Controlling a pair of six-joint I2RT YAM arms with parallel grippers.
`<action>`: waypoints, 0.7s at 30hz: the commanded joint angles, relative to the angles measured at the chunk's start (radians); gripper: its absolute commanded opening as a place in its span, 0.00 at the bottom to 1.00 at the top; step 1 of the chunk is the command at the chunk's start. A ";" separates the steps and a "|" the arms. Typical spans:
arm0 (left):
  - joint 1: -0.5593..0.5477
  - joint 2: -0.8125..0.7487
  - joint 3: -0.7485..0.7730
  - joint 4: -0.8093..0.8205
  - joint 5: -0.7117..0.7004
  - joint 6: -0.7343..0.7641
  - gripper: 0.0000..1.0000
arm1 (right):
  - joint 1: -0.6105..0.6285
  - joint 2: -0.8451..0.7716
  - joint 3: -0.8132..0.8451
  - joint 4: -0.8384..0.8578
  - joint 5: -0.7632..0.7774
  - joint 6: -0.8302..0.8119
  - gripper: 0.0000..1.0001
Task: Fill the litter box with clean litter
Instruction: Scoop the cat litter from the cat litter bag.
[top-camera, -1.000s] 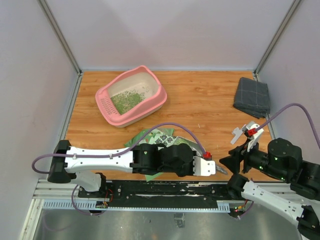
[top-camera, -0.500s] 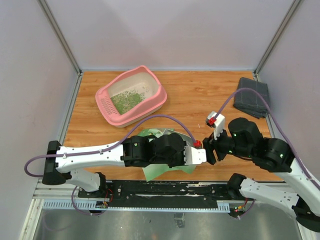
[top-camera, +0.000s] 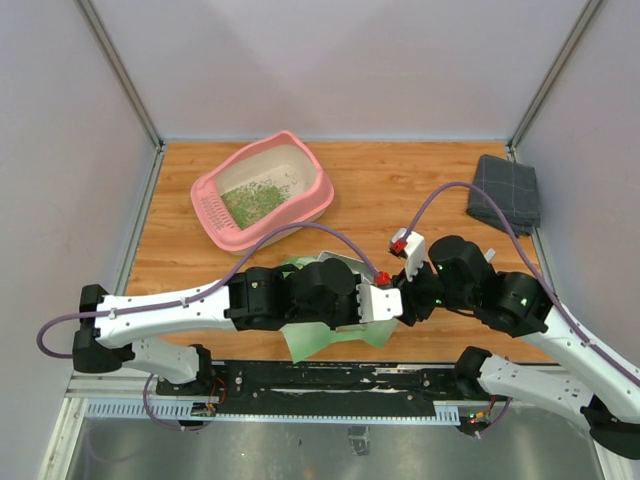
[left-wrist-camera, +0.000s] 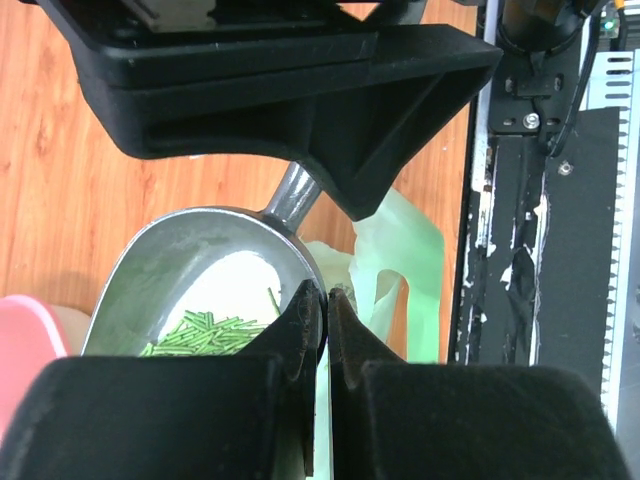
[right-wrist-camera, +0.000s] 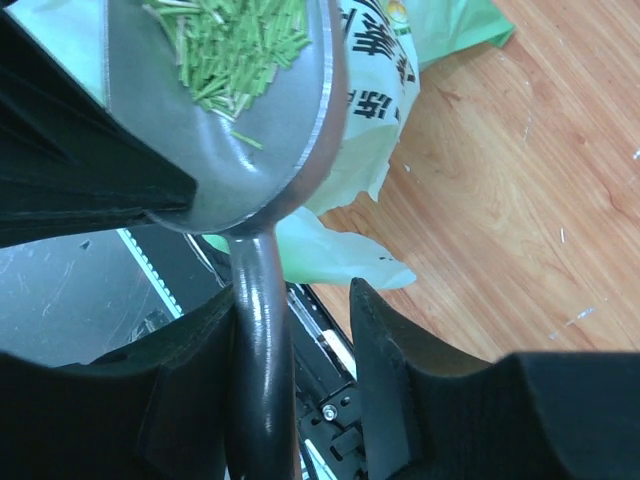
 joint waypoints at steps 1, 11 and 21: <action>0.007 -0.027 -0.001 0.057 0.015 0.013 0.00 | -0.013 -0.018 -0.022 0.082 -0.038 -0.008 0.39; 0.017 -0.039 -0.039 0.077 0.016 -0.010 0.00 | -0.013 -0.040 -0.043 0.143 -0.095 -0.009 0.03; 0.017 -0.066 -0.066 0.095 -0.075 -0.035 0.12 | -0.013 -0.079 -0.080 0.222 -0.152 -0.069 0.01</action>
